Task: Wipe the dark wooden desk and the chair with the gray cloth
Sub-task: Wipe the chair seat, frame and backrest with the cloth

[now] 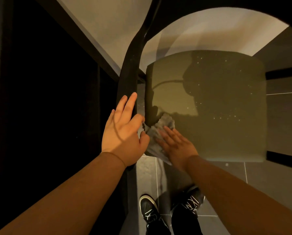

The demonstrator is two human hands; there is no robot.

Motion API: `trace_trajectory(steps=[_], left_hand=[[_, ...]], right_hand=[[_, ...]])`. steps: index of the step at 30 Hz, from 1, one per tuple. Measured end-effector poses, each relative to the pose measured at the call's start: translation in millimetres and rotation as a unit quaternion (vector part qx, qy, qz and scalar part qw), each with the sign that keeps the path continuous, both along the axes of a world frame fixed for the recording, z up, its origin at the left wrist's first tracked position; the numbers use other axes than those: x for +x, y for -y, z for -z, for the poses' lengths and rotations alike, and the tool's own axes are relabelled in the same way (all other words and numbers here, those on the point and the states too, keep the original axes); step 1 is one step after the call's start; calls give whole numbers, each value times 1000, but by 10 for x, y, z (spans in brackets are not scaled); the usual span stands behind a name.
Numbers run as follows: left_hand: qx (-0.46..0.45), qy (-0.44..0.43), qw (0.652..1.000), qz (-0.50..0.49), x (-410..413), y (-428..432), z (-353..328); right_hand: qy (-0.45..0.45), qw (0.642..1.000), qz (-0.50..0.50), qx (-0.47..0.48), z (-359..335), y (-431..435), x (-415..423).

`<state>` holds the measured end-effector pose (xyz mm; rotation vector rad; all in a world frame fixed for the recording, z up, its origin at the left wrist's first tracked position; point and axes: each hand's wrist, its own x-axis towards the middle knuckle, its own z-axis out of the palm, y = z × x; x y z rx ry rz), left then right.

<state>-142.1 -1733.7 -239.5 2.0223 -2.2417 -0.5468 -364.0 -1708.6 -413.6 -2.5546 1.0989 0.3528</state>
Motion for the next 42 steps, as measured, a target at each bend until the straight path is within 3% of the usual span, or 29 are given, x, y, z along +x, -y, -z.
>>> trace_trajectory(steps=[3, 6, 8, 11, 14, 16, 18, 23, 26, 29, 34, 38, 42], left_hand=[[-13, -6, 1000, -1, 11, -10, 39], [-12, -3, 1000, 2, 9, -7, 47], [-6, 4, 1000, -1, 0, -6, 44], [4, 27, 1000, -2, -13, 0, 25], [10, 41, 999, -3, -7, 12, 24], [12, 37, 999, -6, -5, -1, 29], [17, 34, 999, -8, 0, 3, 25], [11, 24, 1000, -7, -8, 39, 32], [8, 23, 1000, -8, -10, 28, 22], [6, 23, 1000, -5, -3, 12, 13], [6, 24, 1000, -3, 14, 10, 28], [4, 19, 1000, -5, -4, 11, 10], [-2, 15, 1000, -2, 8, -2, 20]], right_hand=[[-10, 981, 192, -39, 52, 255, -333], [-5, 958, 288, 4, -71, 186, -116], [-18, 965, 256, 49, -141, 50, 270], [-19, 990, 112, 82, -169, -140, 591], [-28, 998, 34, 43, -56, -80, 379], [-5, 998, 67, 3, 39, 2, 65], [7, 984, 177, -24, 57, 16, -275], [-19, 930, 365, 33, -77, -25, -17], [-31, 951, 299, 71, -127, 36, 336], [-33, 982, 184, 27, -12, 117, 23], [-92, 956, 277, 15, -54, 52, -701], [-85, 929, 354, 64, -198, 69, -341], [-43, 967, 240, 68, -120, 78, 44]])
